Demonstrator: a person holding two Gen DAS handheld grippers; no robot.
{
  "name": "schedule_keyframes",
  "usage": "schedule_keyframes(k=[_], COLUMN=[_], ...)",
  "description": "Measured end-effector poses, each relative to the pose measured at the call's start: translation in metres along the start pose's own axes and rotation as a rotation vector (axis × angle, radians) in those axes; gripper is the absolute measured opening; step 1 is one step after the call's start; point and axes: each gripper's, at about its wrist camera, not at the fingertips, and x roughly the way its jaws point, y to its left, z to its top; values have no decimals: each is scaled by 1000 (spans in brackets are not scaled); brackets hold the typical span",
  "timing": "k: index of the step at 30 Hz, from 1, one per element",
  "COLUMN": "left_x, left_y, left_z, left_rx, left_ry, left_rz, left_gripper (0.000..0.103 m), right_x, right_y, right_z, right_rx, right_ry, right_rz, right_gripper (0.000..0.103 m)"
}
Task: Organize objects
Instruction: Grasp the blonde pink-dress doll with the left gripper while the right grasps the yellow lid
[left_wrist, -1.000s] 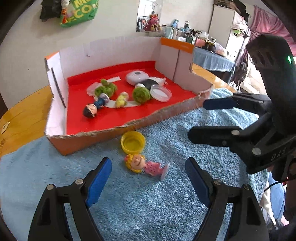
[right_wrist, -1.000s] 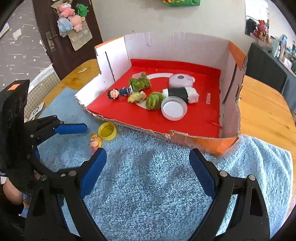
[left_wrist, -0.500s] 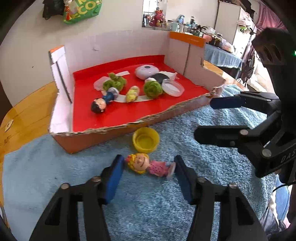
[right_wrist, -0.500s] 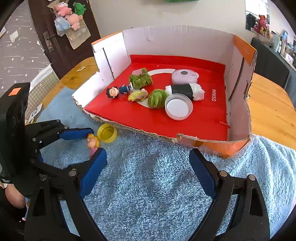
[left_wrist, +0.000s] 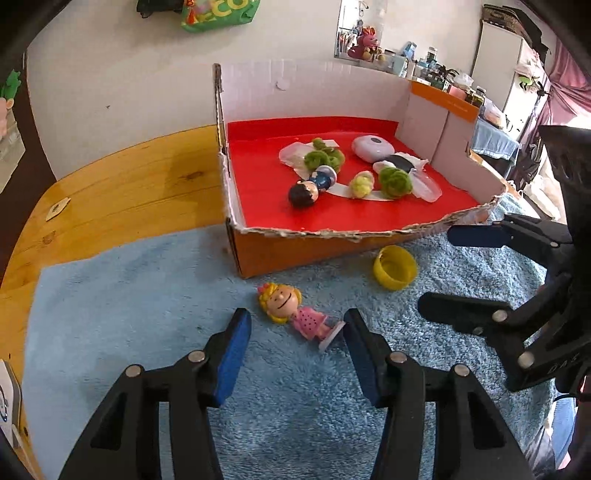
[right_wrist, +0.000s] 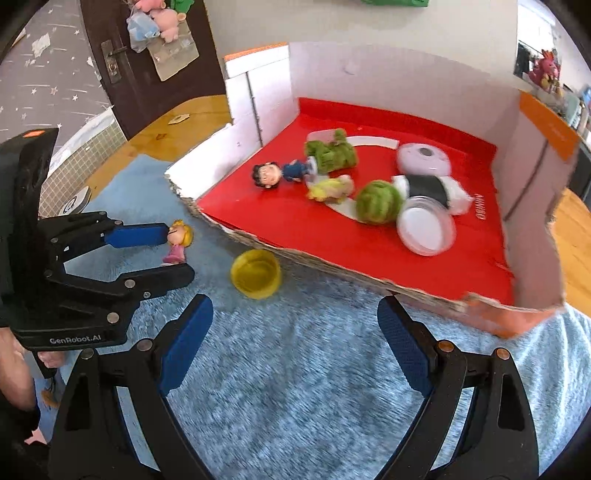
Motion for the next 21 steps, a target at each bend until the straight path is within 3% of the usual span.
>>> schedule_keyframes(k=[6, 11, 12, 14, 17, 21], left_x=[-1, 2, 4, 8, 8, 7], left_y=[0, 4, 5, 4, 2, 3], left_z=[6, 11, 11, 10, 7, 6], left_rx=[41, 68, 71, 81, 83, 72], left_ry=[-25, -27, -19, -3, -11, -16], left_rz=[34, 20, 16, 17, 10, 3], left_gripper=[56, 56, 56, 56, 56, 54], right_x=[10, 11, 11, 10, 7, 5], right_y=[13, 15, 15, 16, 13, 12], right_z=[2, 1, 1, 1, -1, -3], right_rx=[-19, -11, -11, -11, -2, 1], right_ry=[4, -5, -8, -17, -25, -34], right_rz=[-9, -28, -38, -59, -63, -52], right_gripper=[91, 88, 85, 63, 44, 32])
